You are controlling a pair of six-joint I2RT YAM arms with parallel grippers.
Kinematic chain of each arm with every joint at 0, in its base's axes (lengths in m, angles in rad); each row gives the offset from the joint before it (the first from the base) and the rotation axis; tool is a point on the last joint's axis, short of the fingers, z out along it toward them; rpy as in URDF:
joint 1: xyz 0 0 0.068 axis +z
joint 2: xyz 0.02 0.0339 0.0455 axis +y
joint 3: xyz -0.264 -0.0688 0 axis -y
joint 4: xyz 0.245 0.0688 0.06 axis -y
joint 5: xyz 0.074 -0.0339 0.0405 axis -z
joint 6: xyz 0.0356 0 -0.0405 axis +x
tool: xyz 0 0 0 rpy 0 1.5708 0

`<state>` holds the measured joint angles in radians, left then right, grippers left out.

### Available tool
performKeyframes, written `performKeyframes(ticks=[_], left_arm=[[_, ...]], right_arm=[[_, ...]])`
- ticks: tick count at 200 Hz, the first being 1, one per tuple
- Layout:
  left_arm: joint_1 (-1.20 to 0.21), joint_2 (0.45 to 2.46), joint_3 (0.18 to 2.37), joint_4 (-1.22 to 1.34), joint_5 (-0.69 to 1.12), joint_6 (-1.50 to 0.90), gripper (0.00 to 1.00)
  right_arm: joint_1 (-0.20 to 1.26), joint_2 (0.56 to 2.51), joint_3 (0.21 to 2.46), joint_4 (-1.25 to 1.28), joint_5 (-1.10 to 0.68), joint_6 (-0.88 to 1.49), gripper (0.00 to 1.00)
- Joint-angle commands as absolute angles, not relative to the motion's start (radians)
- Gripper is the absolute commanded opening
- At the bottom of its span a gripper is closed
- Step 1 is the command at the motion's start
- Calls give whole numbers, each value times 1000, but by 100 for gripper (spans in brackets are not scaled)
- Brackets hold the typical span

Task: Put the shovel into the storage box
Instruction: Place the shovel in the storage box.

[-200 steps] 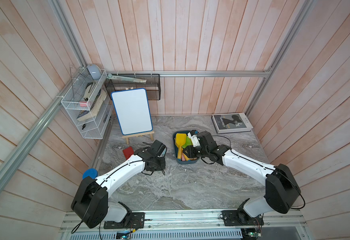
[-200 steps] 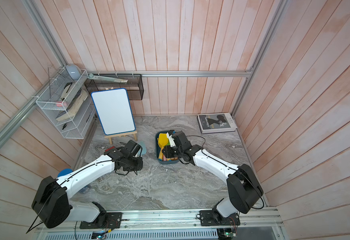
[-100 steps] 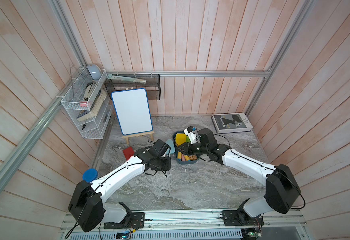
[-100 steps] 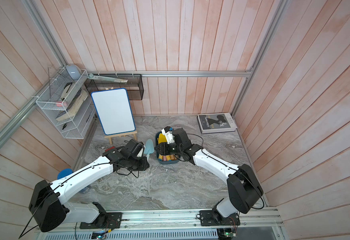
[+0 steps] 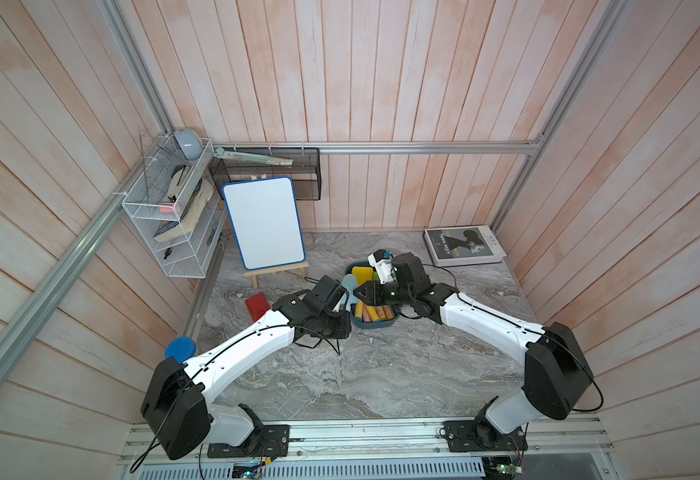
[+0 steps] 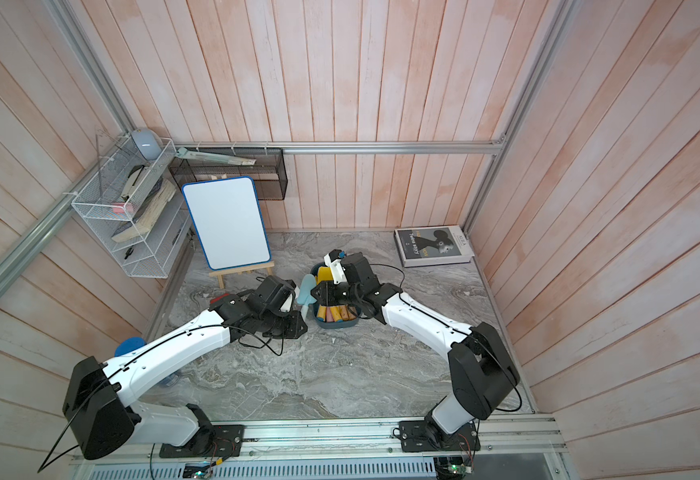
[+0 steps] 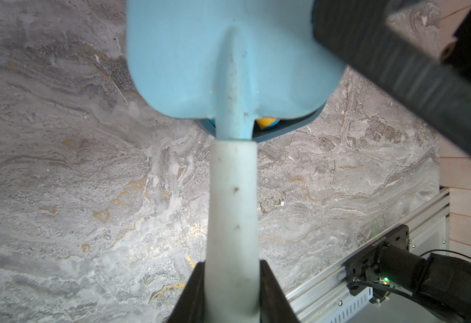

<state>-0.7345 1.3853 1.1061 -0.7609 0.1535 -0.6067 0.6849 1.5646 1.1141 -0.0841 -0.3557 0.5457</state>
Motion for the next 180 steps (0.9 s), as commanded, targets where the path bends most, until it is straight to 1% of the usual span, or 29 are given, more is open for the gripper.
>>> performKeyframes(ticks=[1, 28, 64, 80, 123, 126, 130, 142, 168, 180], left_arm=[[-742, 1387, 1129, -730, 160, -611, 12], [-744, 1387, 1131, -720, 155, -616, 12], [-752, 1390, 1130, -705, 156, -623, 12], [-756, 1391, 1126, -698, 156, -626, 12], [-761, 1391, 1123, -688, 158, -627, 13], [-760, 1392, 1124, -687, 158, -626, 13], [-760, 1391, 1126, -689, 157, -626, 15], [-760, 1392, 1126, -687, 159, -626, 25], [-761, 1381, 1117, -666, 172, -621, 50], [-761, 1372, 1111, -653, 176, -620, 58]], right_arm=[[692, 1584, 1147, -113, -322, 528, 36], [692, 1588, 1152, -114, -322, 528, 32], [692, 1591, 1142, -112, -318, 528, 28], [692, 1590, 1138, -108, -316, 530, 24], [692, 1583, 1135, -107, -303, 535, 0], [692, 1583, 1136, -108, -301, 535, 0], [692, 1585, 1135, -108, -299, 535, 0], [691, 1583, 1134, -109, -291, 535, 0], [677, 1574, 1123, -98, -297, 531, 0], [653, 1566, 1108, -82, -325, 531, 0]])
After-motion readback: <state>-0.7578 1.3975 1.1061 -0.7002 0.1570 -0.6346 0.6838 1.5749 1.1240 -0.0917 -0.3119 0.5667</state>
